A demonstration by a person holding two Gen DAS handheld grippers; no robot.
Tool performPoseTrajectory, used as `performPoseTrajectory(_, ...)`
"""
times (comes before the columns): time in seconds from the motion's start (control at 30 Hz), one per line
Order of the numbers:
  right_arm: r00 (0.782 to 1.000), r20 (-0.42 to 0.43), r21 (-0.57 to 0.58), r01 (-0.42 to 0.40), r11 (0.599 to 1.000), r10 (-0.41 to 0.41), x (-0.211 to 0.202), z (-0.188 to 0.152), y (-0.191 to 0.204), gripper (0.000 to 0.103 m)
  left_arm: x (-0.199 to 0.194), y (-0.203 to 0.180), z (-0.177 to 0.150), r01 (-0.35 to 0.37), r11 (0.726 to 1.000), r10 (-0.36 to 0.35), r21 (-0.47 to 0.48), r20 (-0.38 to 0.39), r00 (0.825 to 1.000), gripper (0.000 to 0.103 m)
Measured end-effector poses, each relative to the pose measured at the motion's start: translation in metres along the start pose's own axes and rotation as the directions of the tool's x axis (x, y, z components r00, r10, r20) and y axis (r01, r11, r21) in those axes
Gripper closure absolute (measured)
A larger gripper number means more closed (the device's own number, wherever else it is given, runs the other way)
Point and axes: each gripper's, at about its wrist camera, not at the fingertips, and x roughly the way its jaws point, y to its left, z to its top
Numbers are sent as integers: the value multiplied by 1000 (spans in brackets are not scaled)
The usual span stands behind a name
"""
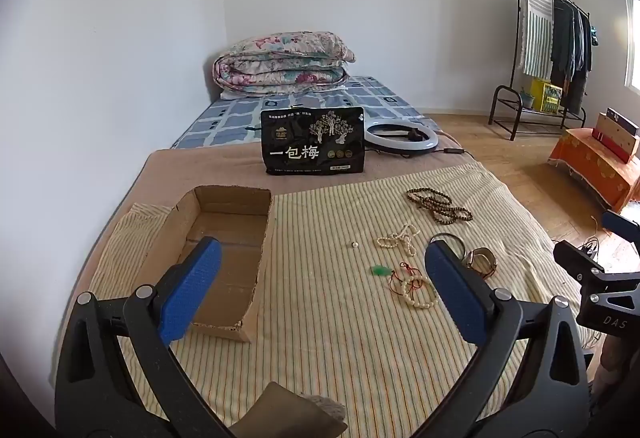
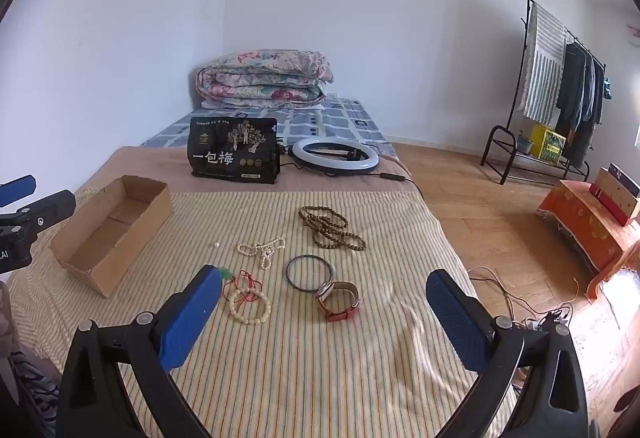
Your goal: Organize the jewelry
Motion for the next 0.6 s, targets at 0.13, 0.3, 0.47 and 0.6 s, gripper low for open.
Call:
performPoseTrajectory(0.13, 1000, 17, -12, -4, 1000, 4, -4, 3, 3, 0, 0, -1, 0, -5, 1000, 5, -6, 19, 1000, 0)
performPoseTrajectory(0.3, 1000, -3, 38, -4, 999, 4, 3, -1, -7, 0, 2, -6, 1, -14, 1000, 14, 1, 20, 1000, 0)
performPoseTrajectory(0.47, 1000, -1, 44, 2, 999, -2, 5, -1, -8, 0, 0, 1, -1, 1, 1000, 0, -12, 23, 1000, 0)
performPoseTrajectory(0.6, 1000, -9, 46, 4, 999, -3, 4, 0, -9, 0, 1, 2, 0, -1, 1000, 1, -10, 24, 1000, 0)
